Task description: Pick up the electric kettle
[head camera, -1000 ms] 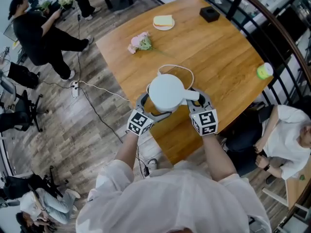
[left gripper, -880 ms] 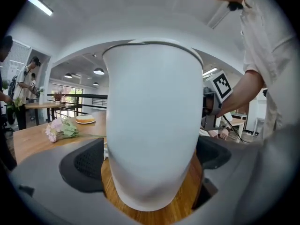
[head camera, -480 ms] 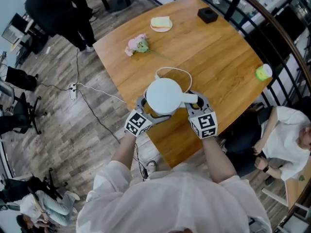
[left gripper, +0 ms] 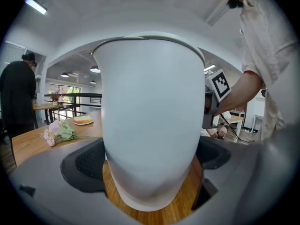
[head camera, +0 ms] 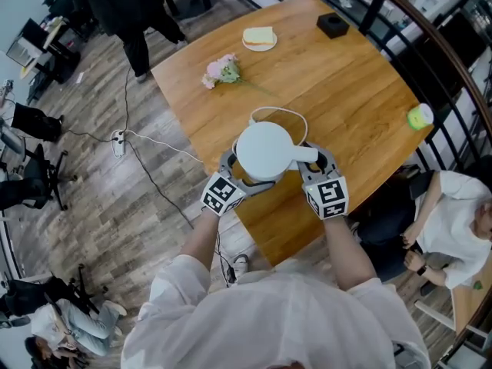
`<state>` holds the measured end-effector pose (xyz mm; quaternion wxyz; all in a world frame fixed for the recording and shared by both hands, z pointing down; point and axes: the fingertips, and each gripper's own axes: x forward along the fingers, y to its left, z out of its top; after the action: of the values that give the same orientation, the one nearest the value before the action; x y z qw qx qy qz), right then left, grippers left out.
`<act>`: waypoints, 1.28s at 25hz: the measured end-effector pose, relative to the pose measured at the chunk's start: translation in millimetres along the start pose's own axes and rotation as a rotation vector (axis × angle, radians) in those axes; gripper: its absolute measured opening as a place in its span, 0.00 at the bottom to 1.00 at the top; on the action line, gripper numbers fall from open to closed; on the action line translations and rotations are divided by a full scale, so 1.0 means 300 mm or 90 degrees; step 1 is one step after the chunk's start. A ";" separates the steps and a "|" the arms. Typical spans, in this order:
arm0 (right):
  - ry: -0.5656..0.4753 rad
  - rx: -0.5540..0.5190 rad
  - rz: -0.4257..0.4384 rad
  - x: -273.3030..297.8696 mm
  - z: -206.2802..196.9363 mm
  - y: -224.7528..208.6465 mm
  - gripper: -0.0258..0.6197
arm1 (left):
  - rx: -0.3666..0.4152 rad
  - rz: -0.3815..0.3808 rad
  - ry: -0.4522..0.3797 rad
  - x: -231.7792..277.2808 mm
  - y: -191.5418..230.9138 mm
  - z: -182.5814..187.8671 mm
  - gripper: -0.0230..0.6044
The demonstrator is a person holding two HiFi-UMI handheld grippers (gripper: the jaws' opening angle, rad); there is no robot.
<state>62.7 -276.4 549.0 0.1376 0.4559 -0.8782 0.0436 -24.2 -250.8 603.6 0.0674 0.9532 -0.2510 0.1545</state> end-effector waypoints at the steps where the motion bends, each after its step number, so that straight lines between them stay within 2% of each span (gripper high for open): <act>1: -0.003 -0.005 0.000 -0.002 0.012 0.003 0.19 | 0.000 0.002 0.000 -0.005 0.000 0.006 0.97; 11: -0.064 -0.022 -0.030 -0.101 0.213 0.003 0.19 | 0.019 0.019 -0.026 -0.080 -0.046 0.192 0.96; 18: -0.106 -0.016 -0.062 -0.267 0.406 0.019 0.19 | 0.020 0.013 -0.057 -0.173 -0.163 0.395 0.96; 22: -0.132 -0.034 -0.069 -0.371 0.502 0.050 0.19 | 0.022 0.014 -0.062 -0.230 -0.242 0.481 0.96; 27: -0.152 -0.055 -0.077 -0.476 0.581 0.103 0.19 | 0.033 0.009 -0.051 -0.295 -0.321 0.545 0.96; 32: -0.169 -0.032 -0.081 -0.542 0.591 0.132 0.18 | 0.034 0.009 -0.054 -0.341 -0.386 0.570 0.96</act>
<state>83.5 -160.9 335.4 0.0345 0.5086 -0.8590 -0.0480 -6.4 -138.9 402.9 0.0303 0.9584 -0.2565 0.1211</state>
